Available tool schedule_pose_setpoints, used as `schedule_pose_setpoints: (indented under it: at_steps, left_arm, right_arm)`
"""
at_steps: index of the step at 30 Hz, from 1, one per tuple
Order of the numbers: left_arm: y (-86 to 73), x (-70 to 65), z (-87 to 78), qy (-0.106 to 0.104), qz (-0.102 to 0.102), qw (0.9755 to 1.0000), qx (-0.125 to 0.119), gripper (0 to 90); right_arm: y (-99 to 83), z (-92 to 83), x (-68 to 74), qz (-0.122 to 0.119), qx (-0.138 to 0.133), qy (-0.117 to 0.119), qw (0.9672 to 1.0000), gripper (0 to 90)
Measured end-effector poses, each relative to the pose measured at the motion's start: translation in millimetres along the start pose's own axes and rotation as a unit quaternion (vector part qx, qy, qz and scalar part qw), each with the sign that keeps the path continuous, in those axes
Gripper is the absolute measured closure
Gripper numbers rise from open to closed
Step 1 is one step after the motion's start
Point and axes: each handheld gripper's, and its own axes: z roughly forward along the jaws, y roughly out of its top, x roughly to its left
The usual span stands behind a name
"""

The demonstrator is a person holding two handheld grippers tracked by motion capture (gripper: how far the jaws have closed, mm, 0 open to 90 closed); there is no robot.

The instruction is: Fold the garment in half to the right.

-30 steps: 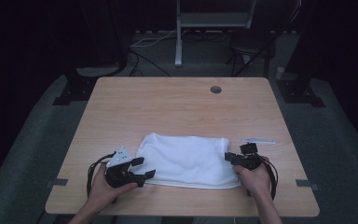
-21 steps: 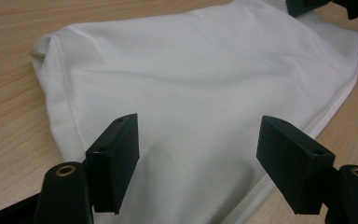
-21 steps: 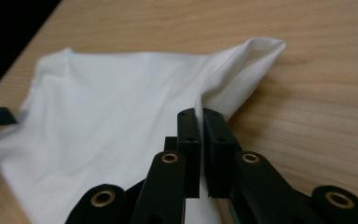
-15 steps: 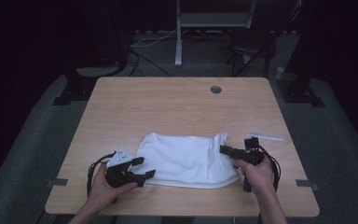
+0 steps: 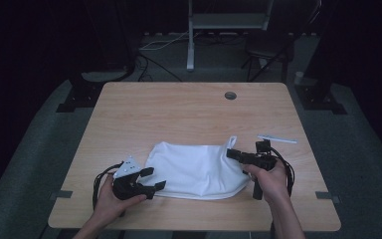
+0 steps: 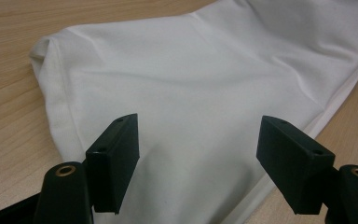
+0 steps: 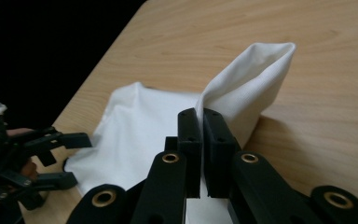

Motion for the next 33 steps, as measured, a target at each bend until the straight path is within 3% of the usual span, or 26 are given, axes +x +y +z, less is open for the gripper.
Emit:
schedule_pose_setpoints:
  at_steps: [18,33]
  left_arm:
    - [0.9,0.0,1.3,-0.002,0.005,1.0,0.004,30.0]
    - [2.2,1.4,1.4,-0.003,0.003,1.0,0.004,30.0]
  right_arm:
    - [17.2,23.3,42.0,-0.025,-0.004,0.045,0.9987,87.6]
    - [23.6,59.9,76.4,-0.04,0.018,0.075,0.9962,87.6]
